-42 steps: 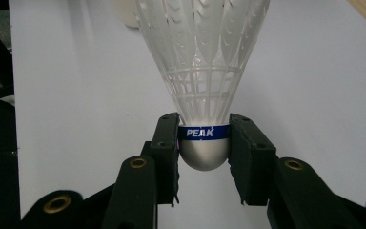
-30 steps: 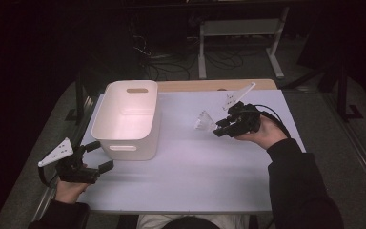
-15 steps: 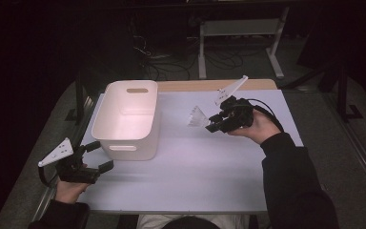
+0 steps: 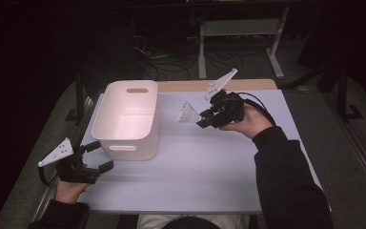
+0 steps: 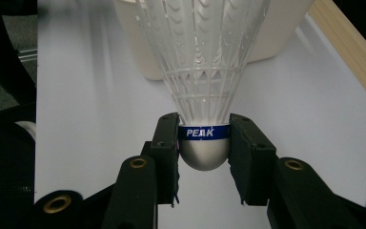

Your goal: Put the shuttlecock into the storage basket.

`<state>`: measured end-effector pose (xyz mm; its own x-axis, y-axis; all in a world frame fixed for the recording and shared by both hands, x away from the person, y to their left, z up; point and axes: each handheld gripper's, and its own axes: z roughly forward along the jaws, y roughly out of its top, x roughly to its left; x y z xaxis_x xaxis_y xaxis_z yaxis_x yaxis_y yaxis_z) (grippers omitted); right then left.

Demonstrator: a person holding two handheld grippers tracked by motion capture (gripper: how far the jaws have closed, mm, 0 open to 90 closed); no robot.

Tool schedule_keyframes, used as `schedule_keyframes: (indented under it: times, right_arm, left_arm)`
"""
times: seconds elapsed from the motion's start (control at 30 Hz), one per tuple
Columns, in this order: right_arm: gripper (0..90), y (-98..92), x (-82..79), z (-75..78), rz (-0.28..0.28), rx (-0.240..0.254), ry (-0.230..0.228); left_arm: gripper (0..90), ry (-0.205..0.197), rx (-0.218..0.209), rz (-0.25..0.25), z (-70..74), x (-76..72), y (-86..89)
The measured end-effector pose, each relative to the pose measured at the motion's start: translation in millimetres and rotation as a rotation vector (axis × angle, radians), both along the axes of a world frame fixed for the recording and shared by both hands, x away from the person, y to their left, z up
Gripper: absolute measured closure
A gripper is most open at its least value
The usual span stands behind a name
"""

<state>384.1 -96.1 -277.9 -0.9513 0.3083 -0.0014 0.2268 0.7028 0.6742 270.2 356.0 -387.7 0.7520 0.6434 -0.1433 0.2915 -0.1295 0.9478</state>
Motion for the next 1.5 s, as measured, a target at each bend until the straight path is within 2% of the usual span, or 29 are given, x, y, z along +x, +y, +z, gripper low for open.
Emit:
schedule_keyframes:
  times: [0.6, 0.9, 1.5]
  right_arm:
    - [64.4, 30.1, 7.2, 13.5, 0.036, 0.015, -0.021]
    - [64.4, 44.2, 8.8, 18.1, 0.054, 0.008, -0.024]
    - [64.4, 78.5, 11.2, 25.8, 0.117, 0.008, -0.036]
  left_arm:
    - [0.0, -0.001, -0.001, -0.002, 0.0, -0.1, 0.1]
    - [0.0, -0.001, -0.002, -0.003, 0.0, -0.1, 0.0]
    - [0.0, 0.003, -0.004, -0.007, -0.2, 0.1, -0.6]
